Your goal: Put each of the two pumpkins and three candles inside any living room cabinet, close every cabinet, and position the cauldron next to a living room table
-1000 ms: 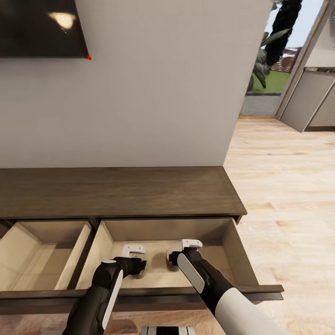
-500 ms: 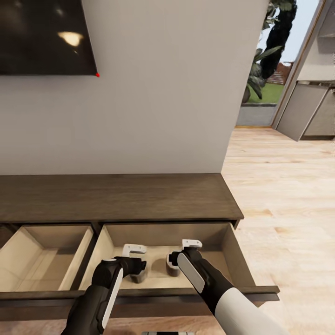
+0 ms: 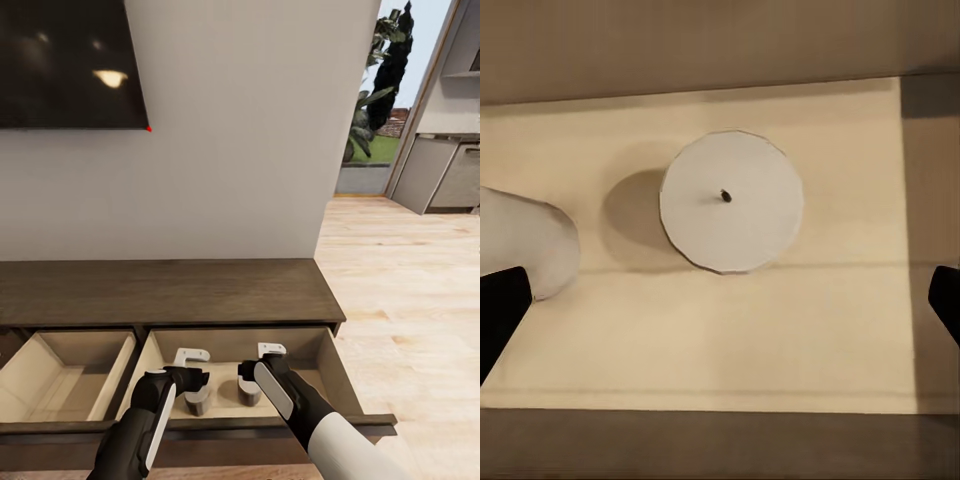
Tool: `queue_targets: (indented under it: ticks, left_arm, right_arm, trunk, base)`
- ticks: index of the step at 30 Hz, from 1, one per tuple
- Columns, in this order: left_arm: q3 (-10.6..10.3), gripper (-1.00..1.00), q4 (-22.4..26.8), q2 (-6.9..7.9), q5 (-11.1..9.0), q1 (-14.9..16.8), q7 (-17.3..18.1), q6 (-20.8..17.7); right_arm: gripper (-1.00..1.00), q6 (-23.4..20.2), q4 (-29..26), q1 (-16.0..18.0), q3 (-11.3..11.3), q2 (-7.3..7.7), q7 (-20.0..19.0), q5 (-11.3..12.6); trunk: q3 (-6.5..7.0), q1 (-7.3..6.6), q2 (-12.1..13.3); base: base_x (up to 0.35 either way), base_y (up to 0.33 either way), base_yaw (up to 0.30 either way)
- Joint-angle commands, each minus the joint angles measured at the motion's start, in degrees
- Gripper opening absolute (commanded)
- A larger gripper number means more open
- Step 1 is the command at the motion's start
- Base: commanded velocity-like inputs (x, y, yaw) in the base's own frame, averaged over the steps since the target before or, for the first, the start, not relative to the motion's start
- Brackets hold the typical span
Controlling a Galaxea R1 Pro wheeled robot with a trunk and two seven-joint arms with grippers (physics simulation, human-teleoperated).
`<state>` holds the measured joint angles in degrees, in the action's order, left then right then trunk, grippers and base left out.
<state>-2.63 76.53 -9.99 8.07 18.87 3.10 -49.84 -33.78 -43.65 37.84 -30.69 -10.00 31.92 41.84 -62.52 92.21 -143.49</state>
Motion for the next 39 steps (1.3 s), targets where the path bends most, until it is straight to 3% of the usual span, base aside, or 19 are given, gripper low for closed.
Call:
queue_targets:
  ticks: [1, 20, 39]
  left_arm:
    - [0.0, 1.00, 0.1, -0.01, 0.5, 0.0, 0.3, -0.2]
    - [0.0, 1.00, 0.4, -0.01, 0.5, 0.0, 0.3, -0.3]
    - [0.2, 1.00, 1.3, -0.01, 0.5, 0.1, 0.3, -0.3]
  right_arm:
    - [1.00, -0.1, 0.0, 0.0, -0.1, 0.00, 0.4, 0.4]
    - [1.00, -0.2, 0.0, 0.1, 0.1, 0.00, 0.3, 0.4]
    - [1.00, -0.1, 0.0, 0.0, 0.2, 0.00, 0.3, 0.4]
  trunk:
    - [0.17, -0.05, 0.0]
    - [4.38, -0.55, 0.3]
    - [7.79, -4.72, 7.9]
  base:
    - [-0.194, 0.000, 0.000]
    - [-0.011, 0.000, 0.000]
    - [-0.081, 0.000, 0.000]
